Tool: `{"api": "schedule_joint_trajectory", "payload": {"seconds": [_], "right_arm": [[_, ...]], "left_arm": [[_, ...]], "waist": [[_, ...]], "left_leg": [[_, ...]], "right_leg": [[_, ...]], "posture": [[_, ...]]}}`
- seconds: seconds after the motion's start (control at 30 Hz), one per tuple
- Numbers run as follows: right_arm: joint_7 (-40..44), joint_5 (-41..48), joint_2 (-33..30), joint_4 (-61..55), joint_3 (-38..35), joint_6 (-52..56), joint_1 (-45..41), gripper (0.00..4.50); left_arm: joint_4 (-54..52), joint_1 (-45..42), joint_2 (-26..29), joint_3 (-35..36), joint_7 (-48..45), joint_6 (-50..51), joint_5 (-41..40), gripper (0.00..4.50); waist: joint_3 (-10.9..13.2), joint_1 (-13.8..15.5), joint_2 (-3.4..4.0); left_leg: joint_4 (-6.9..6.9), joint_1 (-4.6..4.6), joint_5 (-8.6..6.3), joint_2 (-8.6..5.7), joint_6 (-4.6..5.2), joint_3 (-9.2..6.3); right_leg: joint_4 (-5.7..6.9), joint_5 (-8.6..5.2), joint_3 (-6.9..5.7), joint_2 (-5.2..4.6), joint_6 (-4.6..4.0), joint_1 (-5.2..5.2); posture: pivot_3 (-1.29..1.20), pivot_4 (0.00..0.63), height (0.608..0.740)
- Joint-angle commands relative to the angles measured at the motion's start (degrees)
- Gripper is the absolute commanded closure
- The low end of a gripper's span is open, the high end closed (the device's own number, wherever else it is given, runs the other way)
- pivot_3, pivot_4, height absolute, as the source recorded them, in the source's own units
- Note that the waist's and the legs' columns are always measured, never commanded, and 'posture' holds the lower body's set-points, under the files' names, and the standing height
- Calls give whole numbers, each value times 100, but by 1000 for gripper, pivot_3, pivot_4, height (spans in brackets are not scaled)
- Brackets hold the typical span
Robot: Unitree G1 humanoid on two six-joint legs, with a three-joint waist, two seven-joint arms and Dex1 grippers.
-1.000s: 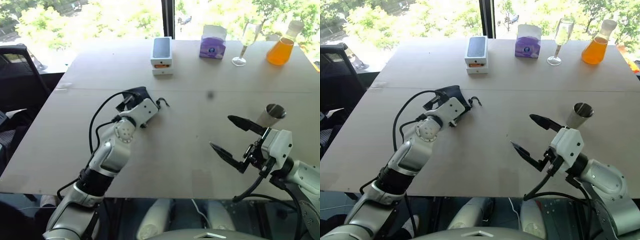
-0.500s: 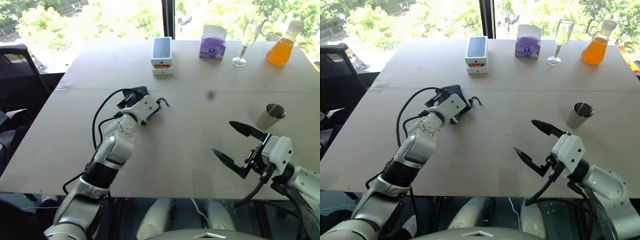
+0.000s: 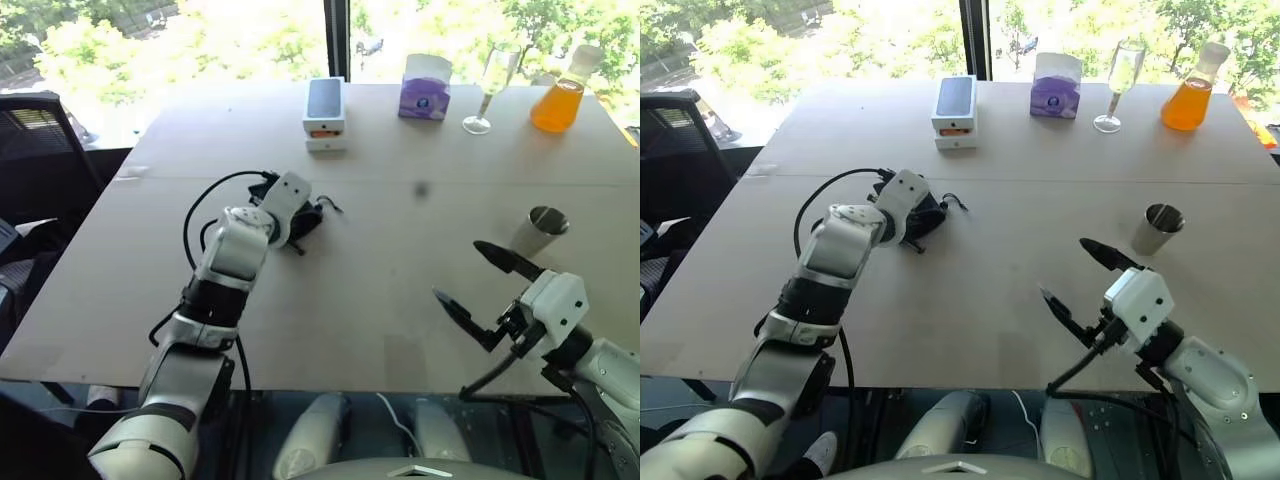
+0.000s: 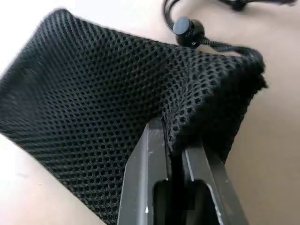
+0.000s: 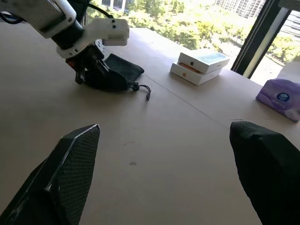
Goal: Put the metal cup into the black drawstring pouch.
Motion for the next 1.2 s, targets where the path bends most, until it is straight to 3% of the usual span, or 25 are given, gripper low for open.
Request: {"api": "schedule_joint_trajectory", "payload": {"seconds": [0.03, 0.37, 0.4, 0.43, 0.73, 1.0, 1.1, 1.2], "right_arm": [[-356, -164, -445, -436, -477, 1033, -317, 0], [-265, 616, -1546, 290, -1153, 3955, -1903, 0], [-218, 587, -1677, 474, -1111, 4068, -2046, 254], [-191, 540, -1796, 656, -1060, 4144, -2169, 536], [210, 180, -2468, 1955, -430, 4062, -2913, 536], [840, 40, -2845, 2452, 361, 4019, -3438, 536], [1159, -81, -2951, 2761, 789, 3914, -3766, 1375], [1362, -363, -2965, 3258, 1251, 3686, -4056, 2613]], "left_arm": [[0, -620, -181, 520, -305, 1691, -869, 4415], [1377, -1296, -805, 1593, 960, 1887, -2327, 4415], [1412, -1297, -867, 1617, 1105, 1887, -2401, 4469], [1432, -1297, -930, 1622, 1220, 1887, -2469, 4500], [1447, -1157, -1867, 1809, 2012, 1887, -2457, 4500], [1261, -999, -2093, 1931, 2330, 1887, -2602, 4500], [1204, -996, -2109, 2050, 2442, 1887, -2591, 4500], [1165, -1003, -2112, 2143, 2549, 1887, -2544, 4500]], "waist": [[3, -5, -3], [10, -29, -15], [12, -23, -17], [15, -16, -21], [16, -2, -24], [16, -68, -24], [16, -78, -24], [16, -80, -24]], "left_leg": [[2, -1, 0, -1, 0, 0], [0, -5, 1, 0, -2, 0], [0, -5, 0, 1, -2, 0], [0, -12, 0, 0, -2, 0], [6, -25, 0, -4, -2, 4], [7, -28, 0, -2, -2, 8], [10, -30, 0, -2, -2, 9], [11, -31, 0, -2, -2, 8]], "right_leg": [[0, 0, 0, -1, 0, 0], [-1, 0, 3, -22, -1, -1], [-2, 0, 4, -23, -1, 0], [-2, 0, 4, -25, -1, -2], [-4, 0, 4, -33, -1, -9], [-3, 1, 8, -30, -1, -13], [-3, 1, 7, -31, 0, -15], [-3, 1, 5, -30, 0, -15]], "posture": [[0, 150, 740], [0, 150, 740], [0, 150, 740], [0, 150, 740], [0, 150, 740], [0, 150, 740], [0, 150, 740], [0, 150, 740]]}}
